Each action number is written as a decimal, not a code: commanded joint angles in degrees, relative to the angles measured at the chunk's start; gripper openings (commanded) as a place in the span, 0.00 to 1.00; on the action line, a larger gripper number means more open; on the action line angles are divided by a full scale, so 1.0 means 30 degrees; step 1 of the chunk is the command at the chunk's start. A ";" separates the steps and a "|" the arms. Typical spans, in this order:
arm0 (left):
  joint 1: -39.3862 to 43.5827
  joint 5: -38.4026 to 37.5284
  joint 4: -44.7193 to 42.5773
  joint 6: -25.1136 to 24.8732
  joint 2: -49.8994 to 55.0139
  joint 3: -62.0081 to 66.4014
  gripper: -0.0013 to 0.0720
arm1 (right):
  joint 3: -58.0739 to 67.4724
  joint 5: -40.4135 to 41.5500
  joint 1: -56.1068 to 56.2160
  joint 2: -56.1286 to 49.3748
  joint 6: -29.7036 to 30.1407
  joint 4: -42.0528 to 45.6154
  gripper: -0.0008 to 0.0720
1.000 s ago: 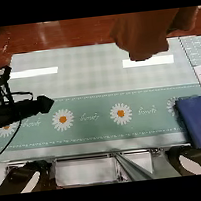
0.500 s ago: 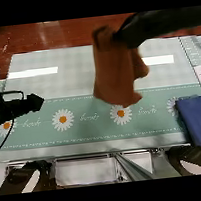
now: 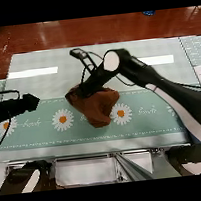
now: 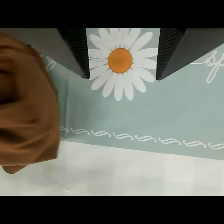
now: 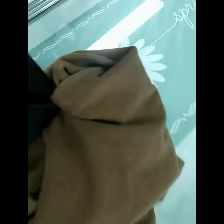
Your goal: Fold the shirts.
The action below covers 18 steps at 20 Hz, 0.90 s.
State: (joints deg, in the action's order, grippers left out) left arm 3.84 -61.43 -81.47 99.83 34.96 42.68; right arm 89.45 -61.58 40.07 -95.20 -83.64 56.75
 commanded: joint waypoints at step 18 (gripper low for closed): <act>0.9078 0.7096 1.3806 -0.1778 0.4014 -0.7643 0.71 | -0.4918 -0.2659 -1.5599 0.5136 0.1552 -0.1370 0.57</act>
State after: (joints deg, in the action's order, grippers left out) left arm 24.01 -50.35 -49.39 97.71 42.11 21.69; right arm 82.02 -71.72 -3.66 -82.28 -80.23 52.64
